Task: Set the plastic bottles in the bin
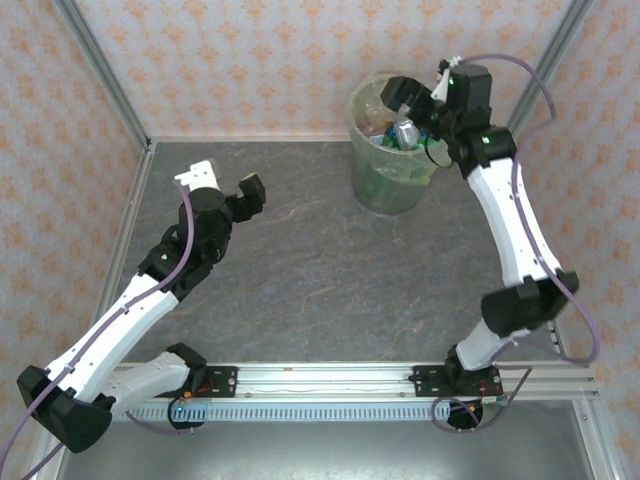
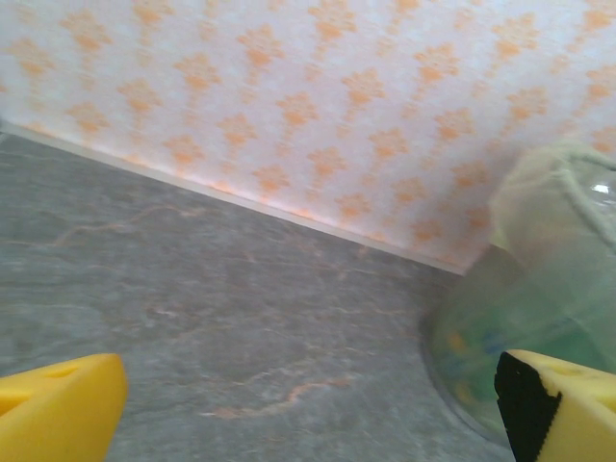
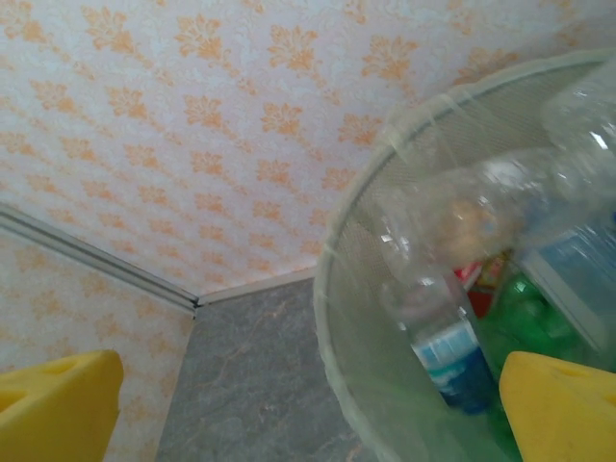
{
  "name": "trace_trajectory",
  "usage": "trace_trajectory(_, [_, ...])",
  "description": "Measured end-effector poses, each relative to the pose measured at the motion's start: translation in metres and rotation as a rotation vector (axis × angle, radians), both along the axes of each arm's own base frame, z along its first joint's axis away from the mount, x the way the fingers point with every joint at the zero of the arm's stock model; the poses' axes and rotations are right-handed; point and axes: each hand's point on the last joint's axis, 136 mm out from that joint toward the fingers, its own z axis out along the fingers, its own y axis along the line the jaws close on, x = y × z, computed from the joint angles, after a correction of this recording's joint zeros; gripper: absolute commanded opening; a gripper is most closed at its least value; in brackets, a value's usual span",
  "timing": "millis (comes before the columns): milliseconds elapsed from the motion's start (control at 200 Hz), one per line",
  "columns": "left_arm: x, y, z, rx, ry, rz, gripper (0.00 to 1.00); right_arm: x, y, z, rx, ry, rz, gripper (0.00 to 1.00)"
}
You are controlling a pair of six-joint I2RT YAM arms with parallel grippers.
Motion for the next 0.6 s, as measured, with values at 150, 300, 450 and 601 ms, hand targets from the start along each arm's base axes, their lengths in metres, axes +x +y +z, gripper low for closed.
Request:
trace_trajectory(150, [-0.012, 0.026, -0.025, 0.052, 0.030, 0.095, 0.99, -0.056, -0.026, -0.039, -0.075, -0.037, -0.054, 1.00])
trace_trajectory(300, [-0.028, 0.046, -0.060, 0.104, 0.075, 0.164, 0.99, -0.099, -0.058, -0.085, -0.179, -0.065, -0.152, 1.00])
trace_trajectory(450, [-0.044, 0.068, -0.087, 0.138, 0.095, 0.235, 0.99, -0.130, -0.091, -0.131, -0.261, -0.082, -0.278, 1.00])
trace_trajectory(601, [-0.047, 0.080, -0.108, 0.174, 0.141, 0.281, 0.99, -0.144, -0.123, -0.189, -0.351, -0.025, -0.423, 1.00])
